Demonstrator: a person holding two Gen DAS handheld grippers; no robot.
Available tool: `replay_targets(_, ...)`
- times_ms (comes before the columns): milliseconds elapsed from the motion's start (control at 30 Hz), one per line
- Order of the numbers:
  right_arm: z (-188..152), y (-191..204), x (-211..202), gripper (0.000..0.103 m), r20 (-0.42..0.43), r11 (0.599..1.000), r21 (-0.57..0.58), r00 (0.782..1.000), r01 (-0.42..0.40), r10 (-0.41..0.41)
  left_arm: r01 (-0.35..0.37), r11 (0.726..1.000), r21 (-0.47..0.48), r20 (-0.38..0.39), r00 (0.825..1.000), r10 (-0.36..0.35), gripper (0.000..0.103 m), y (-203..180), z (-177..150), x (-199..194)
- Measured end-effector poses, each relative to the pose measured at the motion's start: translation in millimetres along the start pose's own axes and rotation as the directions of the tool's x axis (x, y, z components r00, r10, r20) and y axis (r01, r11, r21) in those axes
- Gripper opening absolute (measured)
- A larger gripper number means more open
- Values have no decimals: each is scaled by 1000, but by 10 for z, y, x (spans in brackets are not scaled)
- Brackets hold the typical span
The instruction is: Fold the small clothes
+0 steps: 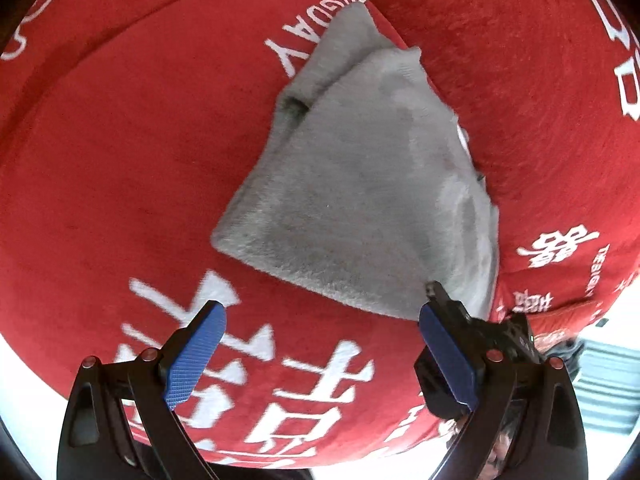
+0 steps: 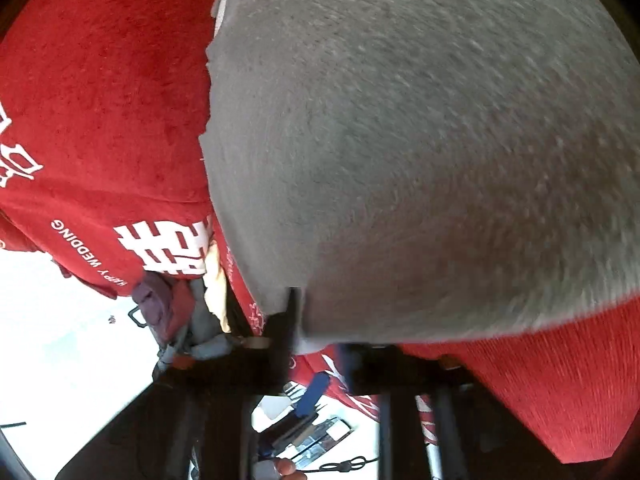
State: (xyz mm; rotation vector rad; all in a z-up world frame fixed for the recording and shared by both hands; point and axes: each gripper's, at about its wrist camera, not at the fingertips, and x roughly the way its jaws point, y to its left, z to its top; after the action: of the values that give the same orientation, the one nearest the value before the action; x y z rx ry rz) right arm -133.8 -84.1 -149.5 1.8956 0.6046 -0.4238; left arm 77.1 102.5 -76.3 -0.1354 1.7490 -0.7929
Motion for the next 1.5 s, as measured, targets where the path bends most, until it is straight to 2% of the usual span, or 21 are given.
replay_targets(133, 2, 142, -112, 10, -16, 998, -30, 998, -62, 61, 75, 995, -69, 12, 997, -74, 98, -79, 33, 143)
replay_targets(267, 1, 230, -144, 10, -41, 996, -64, 998, -60, 57, 111, 986, -128, 64, 993, -104, 98, -190, 89, 250)
replay_targets(433, 8, 188, -100, 10, -74, 997, -78, 997, -24, 18, 21, 993, -115, 151, 988, -3, 97, -355, 224, 339)
replay_targets(533, -5, 222, -60, 10, -106, 992, -123, 994, 20, -33, -83, 994, -75, 167, 981, 95, 69, -431, 286, 348)
replay_targets(600, -16, 284, -54, 10, -138, 982, -178, 987, 61, -87, -117, 992, -41, 177, 977, 122, 27, -436, 312, 340)
replay_targets(667, -17, 359, -62, 13, -161, 969, -228, 978, 98, -136, -164, 986, -1, 188, 969, 161, 21, -462, 348, 329)
replay_targets(700, -15, 415, -79, 14, -168, 958, -261, 971, 120, -168, -201, 979, 30, 213, 958, 190, 14, -517, 353, 309)
replay_targets(767, -4, 568, -129, 14, -172, 925, -339, 956, 170, -239, -273, 955, 115, 251, 938, 238, 12, -620, 336, 289)
replay_targets(833, 27, 747, -193, 16, -161, 885, -415, 940, 213, -302, -372, 899, 232, 318, 902, 291, 12, -812, 243, 288)
replay_targets(867, 53, 837, -223, 21, -149, 862, -451, 932, 232, -329, -418, 862, 286, 351, 883, 312, 12, -905, 185, 304)
replay_targets(933, 145, 1048, -266, 63, -121, 811, -516, 914, 275, -387, -522, 749, 409, 443, 831, 337, 11, -1089, 26, 327)
replay_targets(967, 198, 1141, -278, 67, -111, 794, -537, 910, 283, -399, -557, 695, 455, 478, 811, 337, 11, -1142, -49, 329)
replay_targets(1033, 307, 1341, -265, 67, -102, 766, -580, 908, 277, -406, -613, 579, 538, 542, 777, 319, 11, -1274, -204, 371)
replay_targets(1067, 381, 1484, -227, 67, -95, 744, -607, 904, 279, -417, -625, 534, 569, 562, 770, 303, 11, -1323, -262, 387)
replay_targets(1100, 442, 1591, -181, 67, -94, 725, -629, 899, 280, -428, -632, 506, 587, 572, 766, 293, 11, -1350, -298, 391)
replay_targets(1200, 617, 1883, 57, 71, -121, 678, -681, 869, 279, -479, -649, 436, 623, 600, 754, 266, 11, -1419, -331, 384)
replay_targets(1267, 674, 2070, 299, 81, -158, 644, -719, 842, 260, -516, -656, 405, 636, 611, 750, 255, 11, -1439, -373, 391)
replay_targets(1333, 703, 2217, 573, 84, -212, 619, -750, 802, 233, -558, -660, 379, 648, 618, 747, 244, 11, -1446, -402, 390)
replay_targets(1400, 689, 2336, 922, 86, -272, 594, -779, 746, 200, -608, -660, 364, 657, 622, 747, 234, 11, -1459, -424, 397)
replay_targets(1433, 661, 2378, 1105, 94, -290, 574, -797, 713, 189, -638, -660, 360, 660, 623, 748, 230, 11, -1491, -431, 411)
replay_targets(1500, 602, 2402, 1380, 103, -305, 541, -822, 665, 179, -682, -659, 356, 662, 623, 748, 227, 11, -1488, -433, 415)
